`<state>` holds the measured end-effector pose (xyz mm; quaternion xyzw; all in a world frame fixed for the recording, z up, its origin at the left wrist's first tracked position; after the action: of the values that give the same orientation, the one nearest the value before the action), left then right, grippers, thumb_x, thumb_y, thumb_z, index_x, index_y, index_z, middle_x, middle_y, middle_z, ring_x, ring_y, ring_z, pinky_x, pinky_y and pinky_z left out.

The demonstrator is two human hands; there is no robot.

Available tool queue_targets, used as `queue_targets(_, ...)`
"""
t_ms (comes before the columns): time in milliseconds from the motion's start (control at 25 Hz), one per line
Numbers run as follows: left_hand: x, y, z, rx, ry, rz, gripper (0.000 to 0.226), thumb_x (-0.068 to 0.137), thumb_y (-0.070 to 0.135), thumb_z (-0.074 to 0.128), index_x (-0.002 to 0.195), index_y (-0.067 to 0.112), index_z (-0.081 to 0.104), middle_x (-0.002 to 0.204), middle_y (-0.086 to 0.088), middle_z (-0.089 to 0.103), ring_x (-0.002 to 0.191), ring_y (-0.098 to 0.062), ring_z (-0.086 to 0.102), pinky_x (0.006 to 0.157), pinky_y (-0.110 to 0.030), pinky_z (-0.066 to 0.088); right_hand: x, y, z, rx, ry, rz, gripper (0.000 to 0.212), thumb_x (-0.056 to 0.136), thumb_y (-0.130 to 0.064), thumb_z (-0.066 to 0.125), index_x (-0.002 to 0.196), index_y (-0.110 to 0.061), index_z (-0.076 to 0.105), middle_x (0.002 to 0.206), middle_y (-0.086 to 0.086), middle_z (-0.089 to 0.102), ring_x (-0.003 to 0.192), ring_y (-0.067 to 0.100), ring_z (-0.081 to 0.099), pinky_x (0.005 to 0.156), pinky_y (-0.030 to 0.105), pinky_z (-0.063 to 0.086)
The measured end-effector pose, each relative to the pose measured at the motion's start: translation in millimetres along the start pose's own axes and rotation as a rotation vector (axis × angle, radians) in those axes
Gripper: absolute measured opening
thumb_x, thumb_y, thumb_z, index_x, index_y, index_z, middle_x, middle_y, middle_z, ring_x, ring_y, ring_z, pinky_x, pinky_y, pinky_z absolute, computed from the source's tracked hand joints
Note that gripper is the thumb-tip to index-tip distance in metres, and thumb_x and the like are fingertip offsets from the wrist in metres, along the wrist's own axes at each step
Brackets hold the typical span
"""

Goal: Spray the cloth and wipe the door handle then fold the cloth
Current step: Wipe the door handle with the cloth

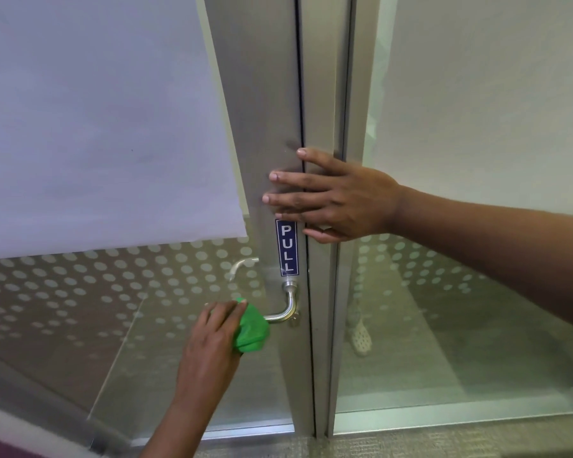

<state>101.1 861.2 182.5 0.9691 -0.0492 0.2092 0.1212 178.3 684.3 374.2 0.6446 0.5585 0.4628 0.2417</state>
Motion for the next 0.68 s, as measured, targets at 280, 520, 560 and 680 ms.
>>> queue_targets(280,21.7,-14.8,-16.0,-0.083,0.108,-0.399,0.016,0.089,0.017,0.076,0.103,0.010,0.076,0.092,0.002,0.052,0.090,-0.025,0.049,0.079,-0.035,0.040,1.8,-0.5,-2.0,0.014,-0.024,-0.012,0.050,0.110,-0.045,0.045,0.151,-0.020,0.061,0.169,0.001,0.044,0.160,0.031,0.035,0.129,0.061,0.020)
queue_targets(520,-7.0,-14.0,-5.2,-0.074,0.061,-0.379,0.045,0.090,0.021,0.075,0.134,0.012,0.069,0.109,0.001,0.060,0.101,-0.021,0.047,0.086,-0.038,0.051,4.4,-4.0,-3.8,0.046,-0.059,-0.027,0.050,0.110,-0.044,0.043,0.151,-0.022,0.062,0.169,0.001,0.044,0.160,0.031,0.034,0.130,0.061,0.019)
queue_targets(560,-9.6,-10.3,-8.5,-0.105,0.067,-0.375,0.044,0.090,0.022,0.075,0.133,0.013,0.070,0.110,0.001,0.061,0.102,-0.022,0.047,0.087,-0.040,0.051,4.2,-4.0,-4.3,0.060,-0.068,-0.027,0.050,0.110,-0.044,0.044,0.150,-0.022,0.062,0.169,0.001,0.044,0.160,0.031,0.034,0.130,0.061,0.018)
queue_targets(680,-8.1,4.0,-18.2,-0.239,0.048,-0.391,0.021,0.095,0.036,0.072,0.109,0.021,0.076,0.105,0.006,0.067,0.111,-0.028,0.050,0.093,-0.048,0.048,5.0,-1.0,-7.6,0.114,-0.133,0.014,0.052,0.108,-0.045,0.046,0.150,-0.021,0.062,0.169,0.002,0.044,0.162,0.031,0.029,0.132,0.062,0.015)
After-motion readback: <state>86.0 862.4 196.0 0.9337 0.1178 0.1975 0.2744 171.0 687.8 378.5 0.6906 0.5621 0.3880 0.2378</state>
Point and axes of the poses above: each hand's wrist, its own x-axis towards the middle knuckle, its own z-axis out of the palm, y = z × x, the point moved 10 cm from there along x, towards the middle knuckle
